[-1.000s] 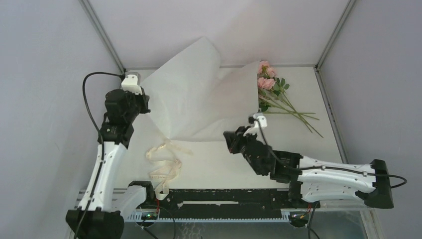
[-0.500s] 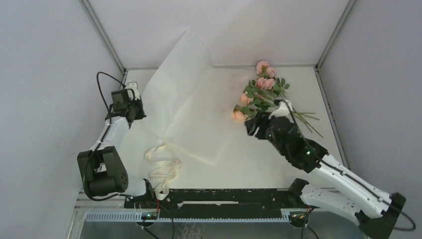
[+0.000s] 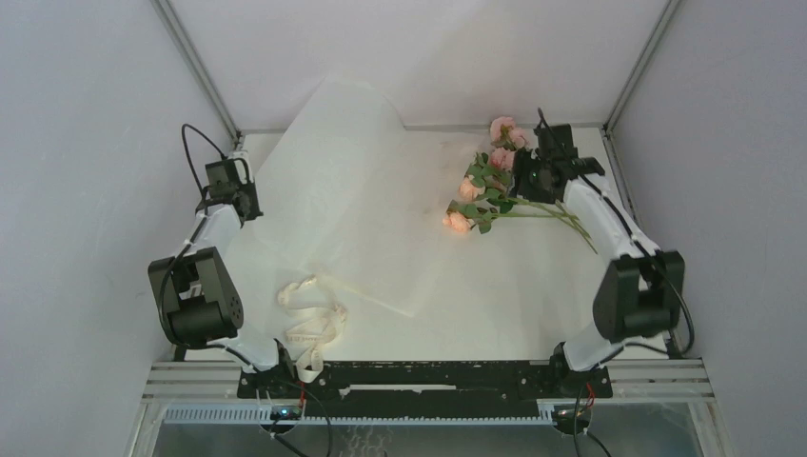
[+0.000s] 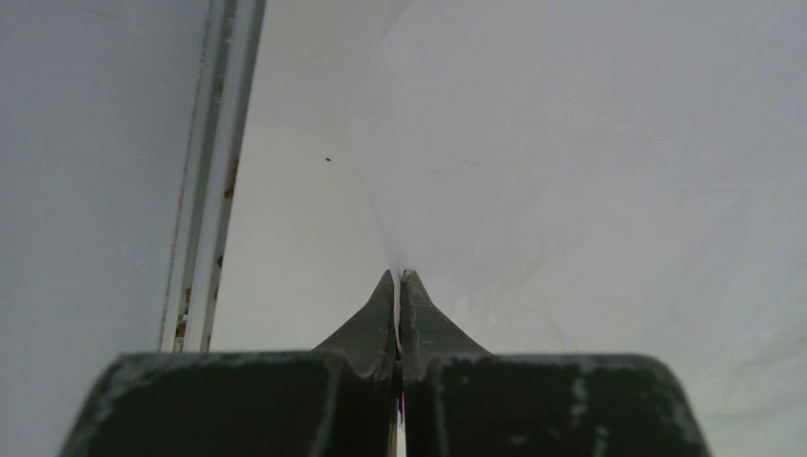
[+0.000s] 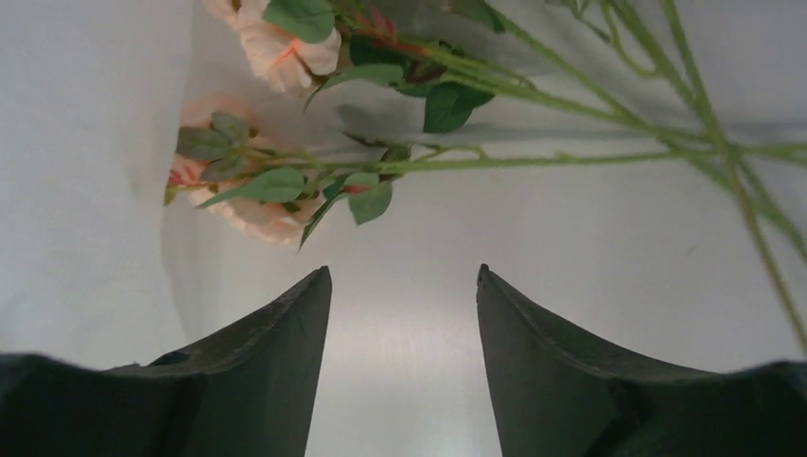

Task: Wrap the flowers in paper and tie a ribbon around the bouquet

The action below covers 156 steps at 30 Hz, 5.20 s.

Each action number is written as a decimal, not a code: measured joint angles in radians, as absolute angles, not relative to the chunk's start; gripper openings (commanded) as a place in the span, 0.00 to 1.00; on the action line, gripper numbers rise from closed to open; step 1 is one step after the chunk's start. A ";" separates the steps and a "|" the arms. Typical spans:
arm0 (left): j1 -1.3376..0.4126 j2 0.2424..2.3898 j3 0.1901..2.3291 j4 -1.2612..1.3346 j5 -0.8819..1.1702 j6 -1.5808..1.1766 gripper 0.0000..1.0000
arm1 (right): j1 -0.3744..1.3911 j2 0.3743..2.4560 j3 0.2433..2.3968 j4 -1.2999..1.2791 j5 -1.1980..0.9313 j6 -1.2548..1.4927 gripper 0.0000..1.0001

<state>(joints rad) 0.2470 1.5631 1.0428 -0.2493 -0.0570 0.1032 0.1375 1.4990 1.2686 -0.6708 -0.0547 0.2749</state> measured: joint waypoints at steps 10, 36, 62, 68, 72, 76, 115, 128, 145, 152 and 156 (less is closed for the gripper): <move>0.255 1.599 1.078 -0.271 -0.050 0.159 0.00 | -0.016 2.024 1.832 -0.907 -0.064 -0.038 0.88; 0.247 1.591 1.076 -0.322 0.056 0.163 0.00 | -0.318 1.884 1.319 -0.743 -0.091 0.208 0.51; 0.217 1.554 1.068 -0.319 0.028 0.236 0.00 | 0.417 1.873 1.334 -0.681 -0.089 0.113 0.32; 0.198 1.554 1.059 -0.324 0.011 0.254 0.00 | 0.313 1.963 1.335 -0.576 -0.129 0.199 0.33; 0.172 1.552 1.059 -0.324 -0.002 0.274 0.00 | 0.186 1.973 1.351 -0.517 -0.075 0.289 0.35; 0.155 1.537 1.059 -0.326 -0.007 0.287 0.00 | 0.001 1.960 1.358 -0.487 -0.017 0.329 0.50; 0.151 1.500 1.029 -0.342 0.004 0.289 0.00 | 0.208 1.973 1.038 0.115 -0.592 0.886 0.17; -0.006 1.319 0.941 -0.384 0.068 0.334 0.00 | 0.202 1.634 0.847 -0.067 -0.468 0.757 0.00; -0.004 1.334 0.966 -0.574 -0.052 0.295 0.95 | -0.013 1.224 0.870 -0.612 -0.228 0.471 0.63; 0.034 1.287 1.071 -0.671 -0.081 0.287 0.95 | -0.127 1.335 1.190 -0.807 0.136 0.260 0.61; 0.033 1.295 1.093 -0.692 -0.032 0.285 0.95 | -0.243 1.496 1.245 -0.838 0.200 0.220 0.59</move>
<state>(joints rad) 0.0330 1.2949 1.0935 -0.6922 -0.0322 0.2848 -0.2432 1.4960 1.2453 -0.8375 0.2005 0.2195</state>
